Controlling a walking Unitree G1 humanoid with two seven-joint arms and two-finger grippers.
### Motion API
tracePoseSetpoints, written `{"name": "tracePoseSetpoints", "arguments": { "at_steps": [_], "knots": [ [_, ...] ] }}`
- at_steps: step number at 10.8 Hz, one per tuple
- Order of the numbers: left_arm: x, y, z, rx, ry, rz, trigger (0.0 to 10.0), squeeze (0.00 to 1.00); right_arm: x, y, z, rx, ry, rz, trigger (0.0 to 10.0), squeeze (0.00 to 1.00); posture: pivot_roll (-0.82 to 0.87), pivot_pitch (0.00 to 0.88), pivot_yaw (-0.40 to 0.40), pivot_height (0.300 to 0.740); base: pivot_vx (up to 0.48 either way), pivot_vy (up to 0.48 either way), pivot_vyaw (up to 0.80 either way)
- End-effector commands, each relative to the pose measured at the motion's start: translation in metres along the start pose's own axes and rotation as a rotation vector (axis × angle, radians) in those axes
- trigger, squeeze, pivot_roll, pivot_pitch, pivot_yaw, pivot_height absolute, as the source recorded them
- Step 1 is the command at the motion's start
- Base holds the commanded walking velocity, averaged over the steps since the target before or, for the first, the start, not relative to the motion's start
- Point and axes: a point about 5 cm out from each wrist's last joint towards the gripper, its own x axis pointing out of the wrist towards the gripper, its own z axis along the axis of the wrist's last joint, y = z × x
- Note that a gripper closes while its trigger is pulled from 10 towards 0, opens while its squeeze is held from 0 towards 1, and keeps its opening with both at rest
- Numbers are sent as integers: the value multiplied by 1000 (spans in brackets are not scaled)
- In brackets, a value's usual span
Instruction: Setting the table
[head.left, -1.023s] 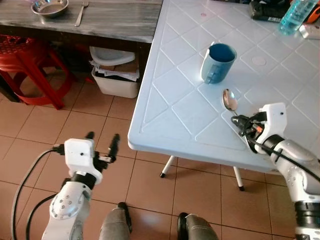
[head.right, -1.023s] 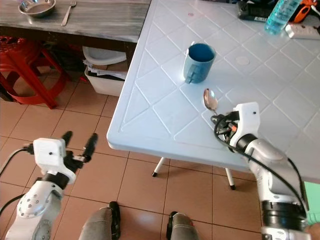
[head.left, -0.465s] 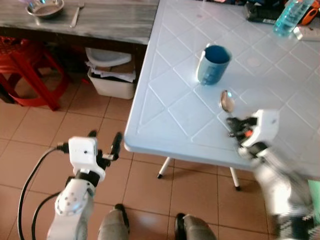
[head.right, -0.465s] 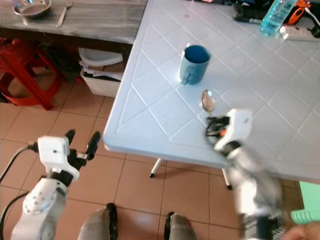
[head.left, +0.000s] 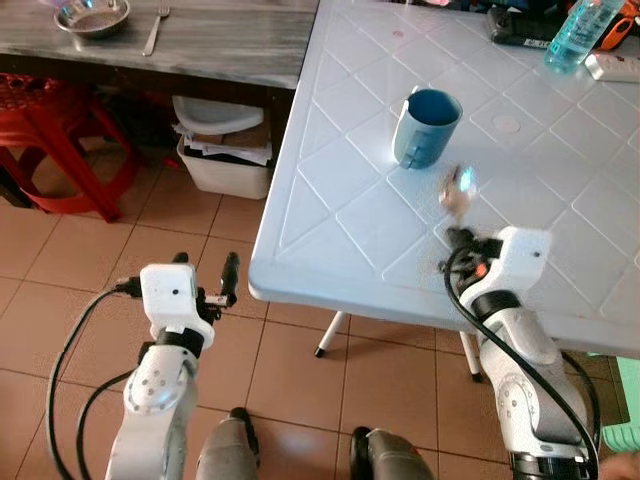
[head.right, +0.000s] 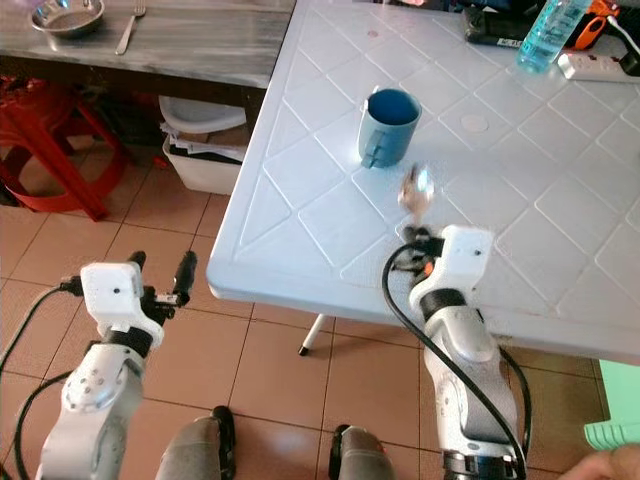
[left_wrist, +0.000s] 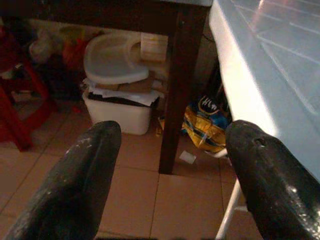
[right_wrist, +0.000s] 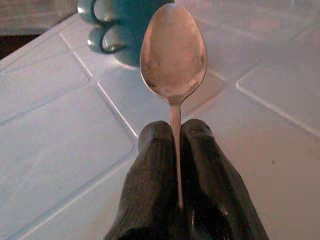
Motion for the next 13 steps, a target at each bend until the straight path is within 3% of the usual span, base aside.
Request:
{"name": "tracePoseSetpoints", "arguments": {
  "at_steps": [1, 4, 8, 9, 13],
  "knots": [
    [-3, 1, -5, 7, 12, 23, 10000, 0, -3, 0, 4, -21, -29, -18, 10000, 0, -34, 146, -14, 740, 0, 480, 0],
    [3, 0, -3, -1, -30, 63, 10000, 0, -1, 4, 6, -106, -91, -24, 10000, 0, -31, 118, -22, 740, 0, 480, 0],
    [10, -9, -3, -6, -54, 33, 10000, 0, -1, 9, 4, -134, -131, -41, 10000, 0, -44, 82, -8, 740, 0, 477, 0],
    [12, -11, -3, -23, -56, 31, 10000, 1000, 0, 8, 4, -138, -137, -46, 10000, 0, -46, 71, -8, 740, 0, 465, 0],
    [20, -14, 2, -30, -95, 4, 10000, 1000, 3, 2, 4, -163, -153, -61, 10000, 0, -48, 52, -7, 740, 175, 278, 0]
  ]
}}
